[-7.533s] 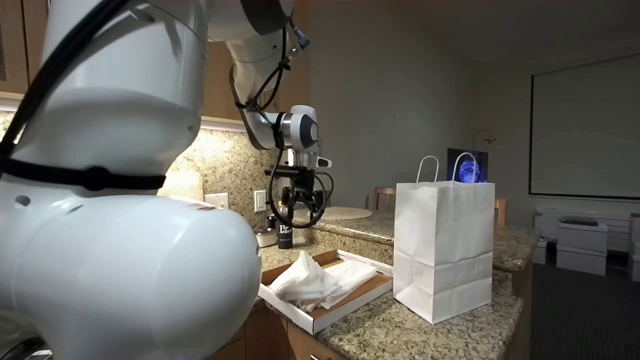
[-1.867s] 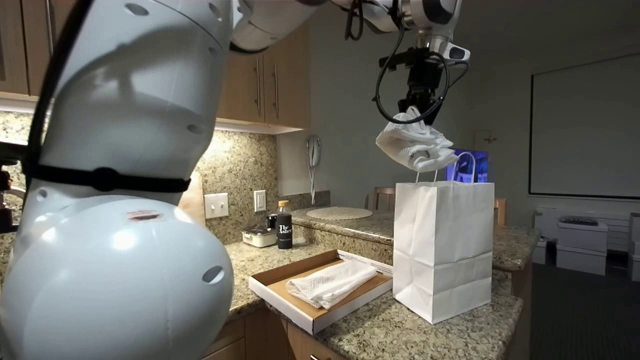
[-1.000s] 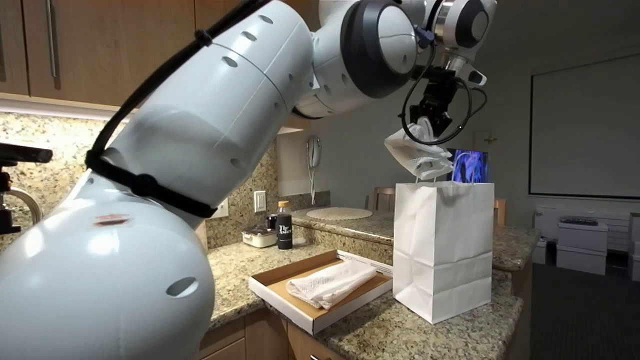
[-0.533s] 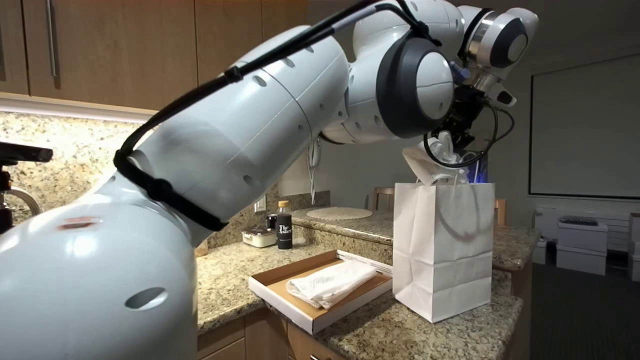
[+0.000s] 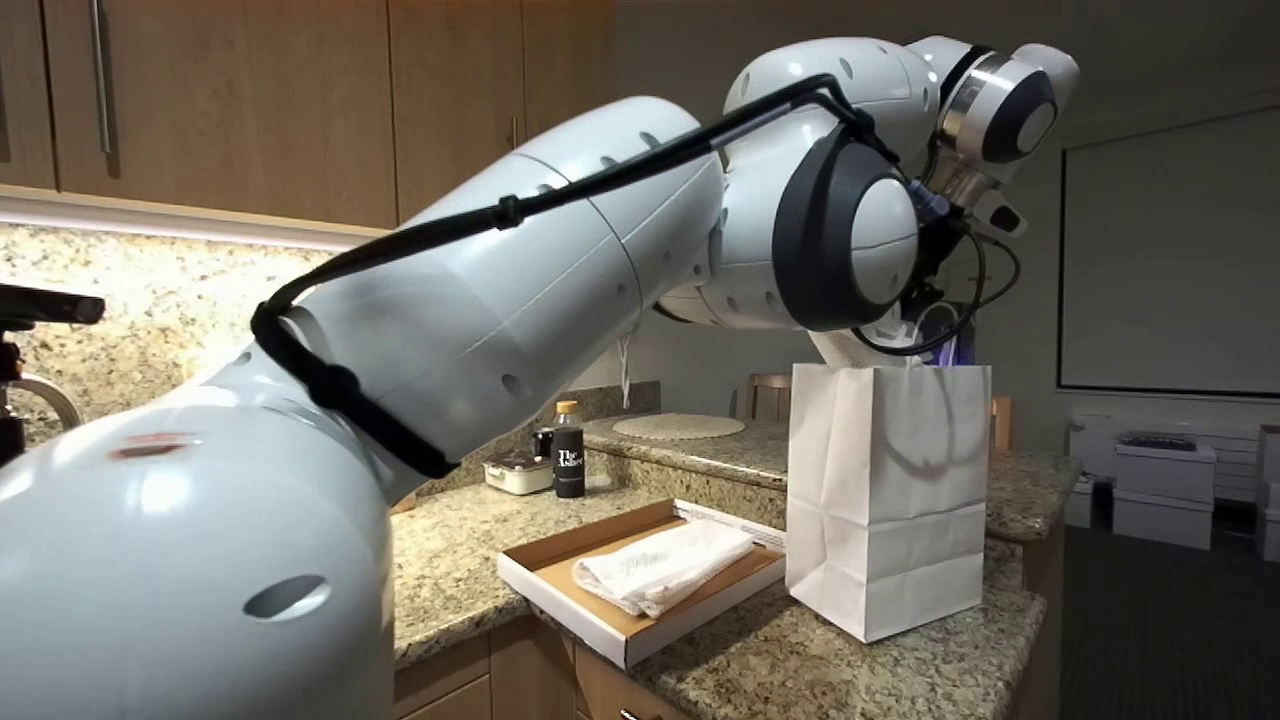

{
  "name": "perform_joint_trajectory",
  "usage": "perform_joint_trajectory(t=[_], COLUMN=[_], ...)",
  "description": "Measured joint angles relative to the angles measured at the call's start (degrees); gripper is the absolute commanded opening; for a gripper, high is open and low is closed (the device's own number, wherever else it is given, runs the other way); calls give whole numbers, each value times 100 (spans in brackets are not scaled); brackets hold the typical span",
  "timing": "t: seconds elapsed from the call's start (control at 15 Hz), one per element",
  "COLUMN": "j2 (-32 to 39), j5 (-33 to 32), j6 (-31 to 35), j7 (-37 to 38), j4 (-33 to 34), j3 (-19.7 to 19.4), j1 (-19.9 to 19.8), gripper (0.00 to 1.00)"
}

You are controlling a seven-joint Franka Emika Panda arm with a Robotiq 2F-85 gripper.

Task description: Place two white cloths from the box in the white bag

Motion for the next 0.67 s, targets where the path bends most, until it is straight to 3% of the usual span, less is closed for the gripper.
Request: perform_joint_trajectory(t=[0.53, 0.67], j2=[-112, -222], j5=[-67, -111], j6=[157, 160], j7=[147, 172], j4=[247, 247], j3=[165, 166], j1=[-15, -5], gripper=[99, 100])
